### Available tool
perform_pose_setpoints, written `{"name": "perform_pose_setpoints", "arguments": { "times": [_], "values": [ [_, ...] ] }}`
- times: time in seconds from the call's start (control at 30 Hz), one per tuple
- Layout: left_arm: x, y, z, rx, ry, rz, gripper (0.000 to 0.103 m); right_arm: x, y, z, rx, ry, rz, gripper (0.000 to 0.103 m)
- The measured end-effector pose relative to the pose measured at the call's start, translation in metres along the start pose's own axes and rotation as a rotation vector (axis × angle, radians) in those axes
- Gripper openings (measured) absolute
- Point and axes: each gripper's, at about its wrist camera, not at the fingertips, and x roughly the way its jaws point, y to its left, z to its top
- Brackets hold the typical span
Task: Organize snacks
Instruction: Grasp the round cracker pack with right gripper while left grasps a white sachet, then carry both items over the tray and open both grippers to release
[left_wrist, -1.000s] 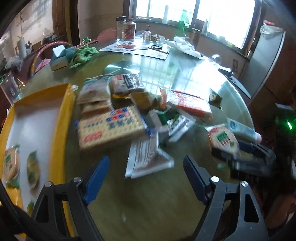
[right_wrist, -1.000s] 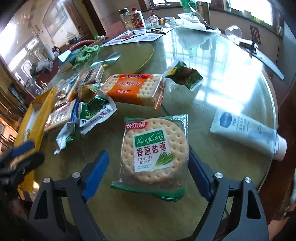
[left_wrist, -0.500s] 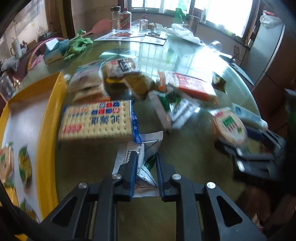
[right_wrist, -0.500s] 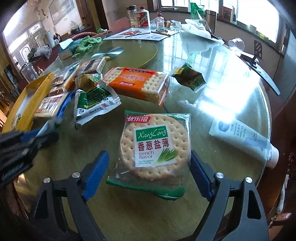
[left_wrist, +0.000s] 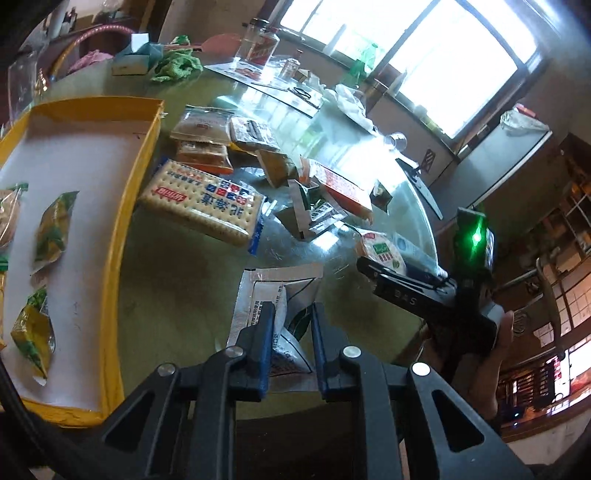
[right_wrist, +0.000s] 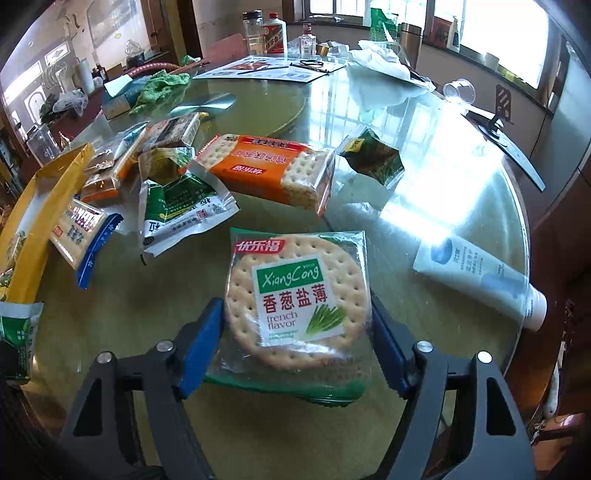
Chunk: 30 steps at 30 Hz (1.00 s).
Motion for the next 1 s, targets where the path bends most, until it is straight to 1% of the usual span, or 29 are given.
{"name": "perform_pose_setpoints", "arguments": {
  "times": [0.07,0.1,0.2,0.27,0.3,0.37,0.47,0.6,0.63,0.73,0.8,0.83,0.87,0.9,0.93,1.0],
  "values": [
    [-0.005,0.002,-0.001,-0.011,-0.015,-0.009,0.017,-0.006,-0.005,-0.003,0.046,-0.003,0.047,0.076],
    [-0.009,0.004,-0.001,-0.013,-0.024,-0.014,0.017,-0.011,-0.007,-0.004,0.064,-0.019,0.07,0.076],
    [-0.024,0.01,0.0,-0.026,-0.071,-0.012,0.017,-0.028,-0.002,-0.002,0.064,-0.084,0.129,0.076],
    [-0.04,0.017,0.002,-0.046,-0.107,-0.013,0.017,-0.04,0.007,0.001,0.058,-0.104,0.202,0.076],
    [-0.052,0.024,0.005,-0.061,-0.138,-0.005,0.017,-0.046,0.013,0.003,0.05,-0.114,0.238,0.076],
    [-0.07,0.035,0.011,-0.08,-0.188,0.018,0.017,-0.059,0.032,0.009,0.016,-0.142,0.317,0.076],
    [-0.095,0.06,0.026,-0.129,-0.251,0.064,0.017,-0.072,0.069,0.019,-0.055,-0.161,0.407,0.076],
    [-0.114,0.093,0.044,-0.18,-0.309,0.097,0.017,-0.075,0.117,0.036,-0.13,-0.154,0.496,0.076],
    [-0.118,0.101,0.049,-0.192,-0.322,0.11,0.017,-0.073,0.131,0.041,-0.147,-0.149,0.506,0.076],
    [-0.119,0.127,0.068,-0.232,-0.327,0.111,0.018,-0.061,0.17,0.059,-0.198,-0.136,0.517,0.076],
    [-0.11,0.143,0.08,-0.245,-0.309,0.155,0.017,-0.046,0.195,0.075,-0.21,-0.102,0.543,0.076],
    [-0.105,0.151,0.085,-0.255,-0.301,0.161,0.017,-0.039,0.206,0.081,-0.214,-0.091,0.556,0.076],
    [-0.097,0.159,0.09,-0.267,-0.284,0.162,0.018,-0.03,0.222,0.09,-0.227,-0.083,0.559,0.076],
    [-0.089,0.166,0.093,-0.272,-0.258,0.173,0.018,-0.025,0.228,0.096,-0.232,-0.077,0.554,0.076],
    [-0.082,0.173,0.094,-0.286,-0.237,0.185,0.018,-0.014,0.24,0.104,-0.238,-0.06,0.543,0.076],
    [-0.071,0.185,0.092,-0.283,-0.201,0.19,0.018,0.002,0.257,0.114,-0.249,-0.032,0.526,0.076]
  ]
}}
